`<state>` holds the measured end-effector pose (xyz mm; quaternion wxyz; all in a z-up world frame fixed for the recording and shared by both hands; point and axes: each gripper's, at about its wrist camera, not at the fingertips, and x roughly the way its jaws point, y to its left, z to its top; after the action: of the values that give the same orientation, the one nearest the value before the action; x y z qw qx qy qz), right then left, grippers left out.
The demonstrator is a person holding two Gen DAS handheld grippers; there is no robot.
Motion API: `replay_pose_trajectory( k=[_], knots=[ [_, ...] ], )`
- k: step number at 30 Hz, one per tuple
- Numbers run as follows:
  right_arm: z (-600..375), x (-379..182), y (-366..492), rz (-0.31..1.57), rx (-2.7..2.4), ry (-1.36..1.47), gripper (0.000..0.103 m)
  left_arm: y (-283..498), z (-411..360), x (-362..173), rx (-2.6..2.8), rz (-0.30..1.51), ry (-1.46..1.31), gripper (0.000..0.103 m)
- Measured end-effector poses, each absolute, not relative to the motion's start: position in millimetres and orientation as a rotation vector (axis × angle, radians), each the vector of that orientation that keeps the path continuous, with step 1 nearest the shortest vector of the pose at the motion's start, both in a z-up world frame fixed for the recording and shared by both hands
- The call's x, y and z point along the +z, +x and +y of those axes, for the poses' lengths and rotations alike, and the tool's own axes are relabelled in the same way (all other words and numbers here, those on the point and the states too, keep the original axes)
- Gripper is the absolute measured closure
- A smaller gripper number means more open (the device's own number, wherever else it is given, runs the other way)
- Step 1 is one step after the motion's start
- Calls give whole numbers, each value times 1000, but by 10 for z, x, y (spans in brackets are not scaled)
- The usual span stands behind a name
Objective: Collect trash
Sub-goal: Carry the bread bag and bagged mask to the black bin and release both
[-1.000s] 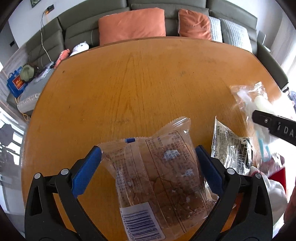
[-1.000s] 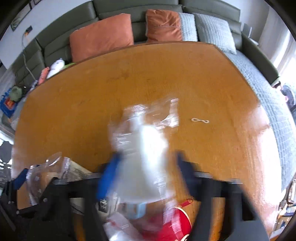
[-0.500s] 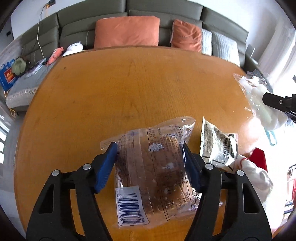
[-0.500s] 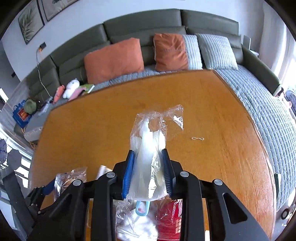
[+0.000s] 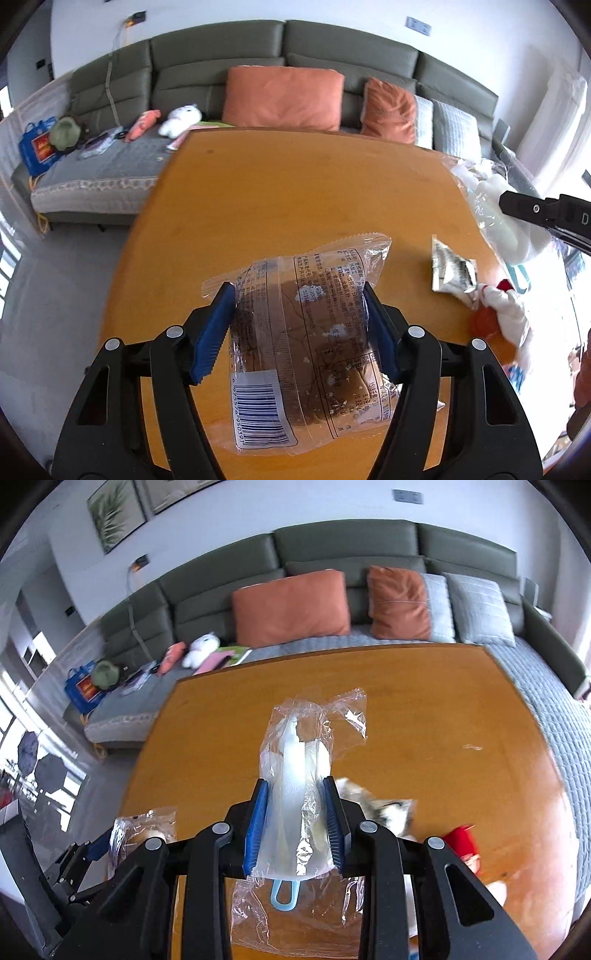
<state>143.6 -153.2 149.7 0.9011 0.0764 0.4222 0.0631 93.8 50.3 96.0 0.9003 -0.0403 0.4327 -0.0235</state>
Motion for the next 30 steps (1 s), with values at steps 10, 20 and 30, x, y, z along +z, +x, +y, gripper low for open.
replay_pose_trajectory(
  k=[10, 20, 30],
  knots=[
    [-231, 1513, 1244, 887, 297, 86, 71, 387, 1560, 1092, 82, 867, -134, 38],
    [1176, 1418, 975, 920, 511, -33, 71, -241, 2696, 1026, 267, 862, -235, 38],
    [2436, 1242, 568, 971, 717, -147, 70, -911, 3699, 860, 465, 888, -328, 38]
  ],
)
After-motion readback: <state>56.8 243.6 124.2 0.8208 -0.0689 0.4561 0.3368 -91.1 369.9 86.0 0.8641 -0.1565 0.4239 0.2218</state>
